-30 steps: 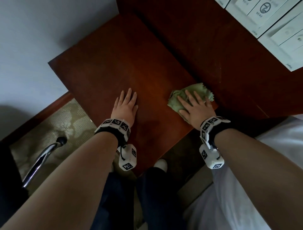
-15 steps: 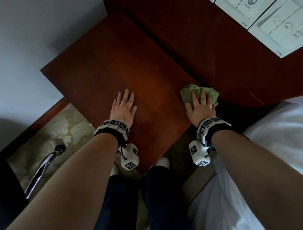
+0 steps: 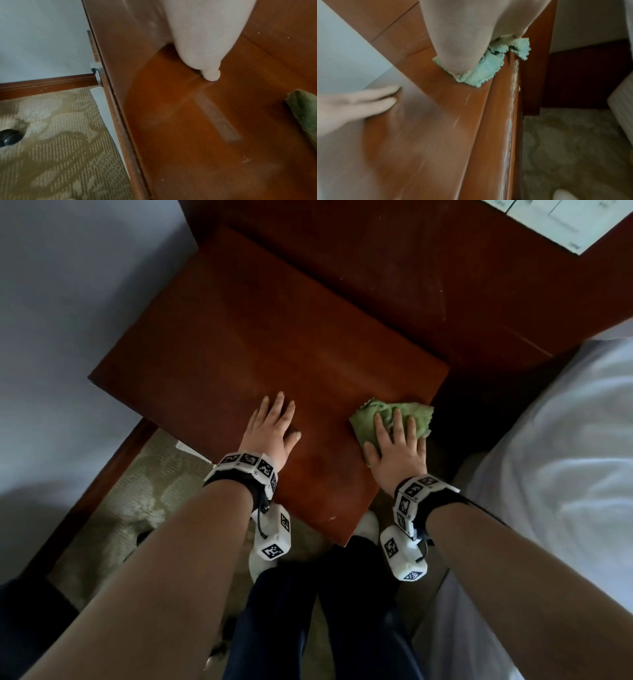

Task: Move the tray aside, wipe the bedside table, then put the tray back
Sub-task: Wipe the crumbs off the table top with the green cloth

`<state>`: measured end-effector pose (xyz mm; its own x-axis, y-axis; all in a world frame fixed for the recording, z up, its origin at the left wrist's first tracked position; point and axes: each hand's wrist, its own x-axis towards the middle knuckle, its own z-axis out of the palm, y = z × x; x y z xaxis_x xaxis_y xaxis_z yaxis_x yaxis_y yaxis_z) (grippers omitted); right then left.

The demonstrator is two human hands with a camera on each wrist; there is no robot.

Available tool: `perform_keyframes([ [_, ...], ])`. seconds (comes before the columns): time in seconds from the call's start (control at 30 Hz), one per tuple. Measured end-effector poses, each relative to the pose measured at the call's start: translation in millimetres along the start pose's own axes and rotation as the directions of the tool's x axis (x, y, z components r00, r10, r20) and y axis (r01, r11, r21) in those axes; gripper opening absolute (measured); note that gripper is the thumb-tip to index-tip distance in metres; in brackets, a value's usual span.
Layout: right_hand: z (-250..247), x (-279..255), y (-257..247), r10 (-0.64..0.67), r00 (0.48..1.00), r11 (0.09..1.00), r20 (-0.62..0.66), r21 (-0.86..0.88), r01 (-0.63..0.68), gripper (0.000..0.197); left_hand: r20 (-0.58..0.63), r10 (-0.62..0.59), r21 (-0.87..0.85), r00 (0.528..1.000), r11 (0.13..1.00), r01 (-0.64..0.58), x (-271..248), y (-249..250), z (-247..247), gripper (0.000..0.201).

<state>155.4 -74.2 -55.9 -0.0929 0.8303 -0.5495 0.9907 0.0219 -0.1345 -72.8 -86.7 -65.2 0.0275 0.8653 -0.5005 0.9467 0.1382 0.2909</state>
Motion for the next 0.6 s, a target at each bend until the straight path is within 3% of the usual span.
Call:
perform_keyframes([
  [0.37,70,-75,-48,-0.018,0.999,1.0,-0.039,-0.011,0.017,0.059,0.042,0.128,0.098,0.991,0.986,-0.131,-11,-16,5,0.058],
  [0.6,99,-99,-78,0.105,0.993,0.994,-0.044,0.035,-0.103,0.063,0.025,0.224,0.069,0.974,0.972,-0.225,-12,-30,8,0.058],
])
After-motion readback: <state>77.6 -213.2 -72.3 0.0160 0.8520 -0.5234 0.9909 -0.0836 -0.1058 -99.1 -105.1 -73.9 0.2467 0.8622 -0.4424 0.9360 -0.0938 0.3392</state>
